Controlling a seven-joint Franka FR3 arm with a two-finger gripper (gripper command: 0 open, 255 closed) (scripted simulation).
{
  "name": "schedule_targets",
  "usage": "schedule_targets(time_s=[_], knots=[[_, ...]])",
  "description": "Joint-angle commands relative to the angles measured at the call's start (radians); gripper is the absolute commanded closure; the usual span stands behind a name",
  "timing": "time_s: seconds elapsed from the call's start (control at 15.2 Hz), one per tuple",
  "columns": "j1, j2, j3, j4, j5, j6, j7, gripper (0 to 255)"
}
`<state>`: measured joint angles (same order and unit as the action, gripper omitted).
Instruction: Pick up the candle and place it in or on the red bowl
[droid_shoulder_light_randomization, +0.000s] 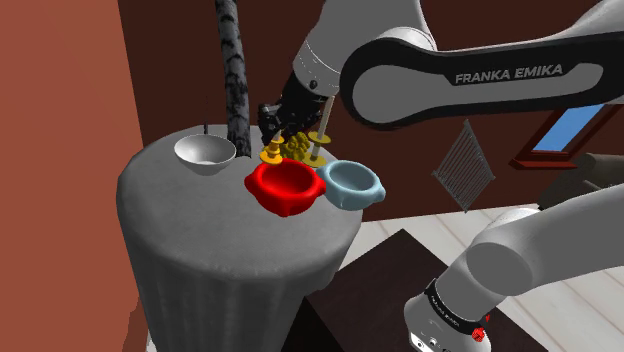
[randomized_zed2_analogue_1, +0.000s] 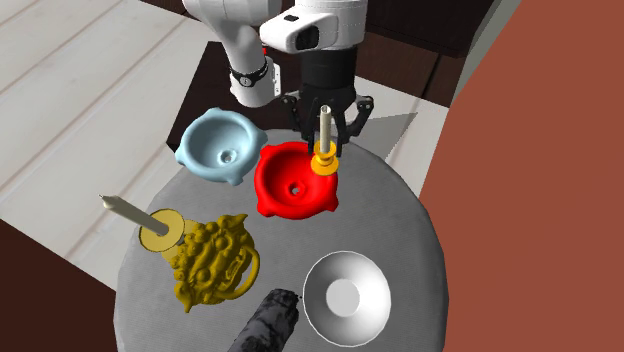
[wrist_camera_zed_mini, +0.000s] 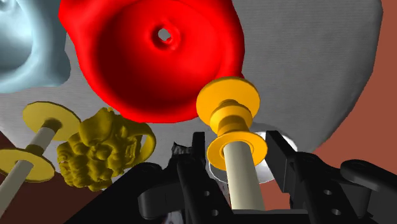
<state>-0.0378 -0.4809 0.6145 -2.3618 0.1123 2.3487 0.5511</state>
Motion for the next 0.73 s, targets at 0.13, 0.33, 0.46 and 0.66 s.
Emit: schedule_targets(time_s=[0.13, 0.33, 0.46, 0.66], knots=[[0.03, -0.084, -0.124, -0.106, 0.042, 0.016, -0.133, 255], [0.029, -0.073, -0.114, -0.138, 0.043, 0.059, -0.127, 255], [0.028, -0.064, -0.106, -0.158, 0.043, 0.088, -0.123, 255], [0.025, -0.048, -0.094, -0.187, 0.043, 0.133, -0.117, 255]])
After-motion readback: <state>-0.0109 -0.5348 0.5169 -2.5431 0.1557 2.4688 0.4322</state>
